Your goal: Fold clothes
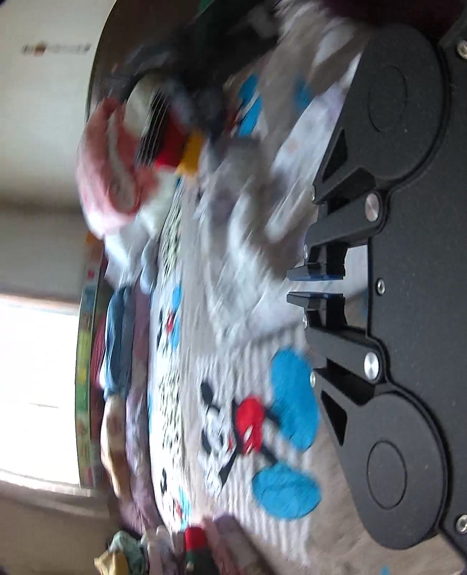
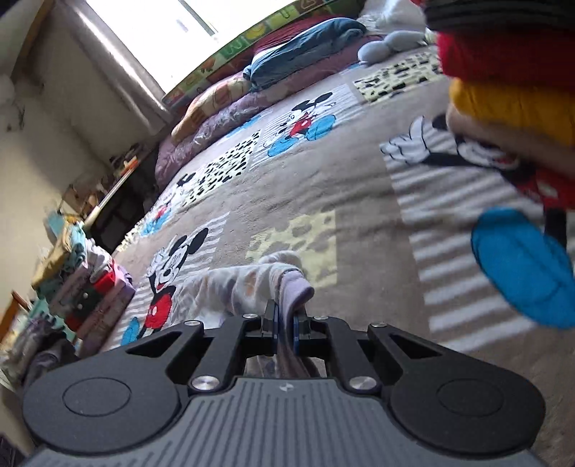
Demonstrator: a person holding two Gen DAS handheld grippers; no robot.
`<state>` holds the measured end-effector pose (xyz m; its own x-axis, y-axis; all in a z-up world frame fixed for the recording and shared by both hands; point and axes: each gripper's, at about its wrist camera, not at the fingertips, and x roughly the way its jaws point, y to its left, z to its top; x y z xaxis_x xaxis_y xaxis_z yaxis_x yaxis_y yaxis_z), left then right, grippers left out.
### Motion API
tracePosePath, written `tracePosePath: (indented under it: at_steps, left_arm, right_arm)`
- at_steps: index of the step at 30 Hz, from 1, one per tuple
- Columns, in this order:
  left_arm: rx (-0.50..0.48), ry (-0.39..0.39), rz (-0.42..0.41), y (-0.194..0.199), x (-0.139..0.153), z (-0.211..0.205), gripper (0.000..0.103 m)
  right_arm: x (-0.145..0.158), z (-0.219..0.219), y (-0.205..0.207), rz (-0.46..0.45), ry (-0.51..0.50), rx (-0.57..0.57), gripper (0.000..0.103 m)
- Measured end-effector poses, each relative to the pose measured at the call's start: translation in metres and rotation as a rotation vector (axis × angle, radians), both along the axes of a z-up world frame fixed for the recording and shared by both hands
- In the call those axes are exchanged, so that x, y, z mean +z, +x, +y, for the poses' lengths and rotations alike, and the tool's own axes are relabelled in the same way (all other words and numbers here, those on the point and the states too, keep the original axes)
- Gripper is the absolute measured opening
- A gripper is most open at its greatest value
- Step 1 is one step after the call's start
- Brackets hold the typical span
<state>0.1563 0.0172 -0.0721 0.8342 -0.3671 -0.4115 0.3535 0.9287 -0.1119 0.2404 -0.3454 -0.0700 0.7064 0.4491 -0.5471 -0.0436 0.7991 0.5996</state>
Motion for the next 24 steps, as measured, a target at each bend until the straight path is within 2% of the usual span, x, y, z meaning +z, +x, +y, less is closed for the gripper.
tracePosePath:
  at_steps: [5, 11, 20, 24]
  left_arm:
    - [0.028, 0.036, -0.017, 0.059, 0.001, -0.006, 0.003]
    - [-0.023, 0.054, 0.019, 0.138, -0.012, -0.015, 0.003]
    - [-0.144, 0.142, 0.182, 0.183, -0.04, -0.036, 0.002]
    - [-0.143, 0.097, 0.203, 0.184, -0.04, -0.028, 0.003]
  right_arm:
    - [-0.011, -0.002, 0.005, 0.001, 0.045, 0.005, 0.009]
    - [-0.019, -0.01, 0.008, -0.006, 0.092, 0.021, 0.009]
    - [-0.038, -0.03, 0.004, 0.012, 0.255, 0.002, 0.009]
    - [-0.026, -0.025, -0.001, -0.004, 0.315, 0.004, 0.009]
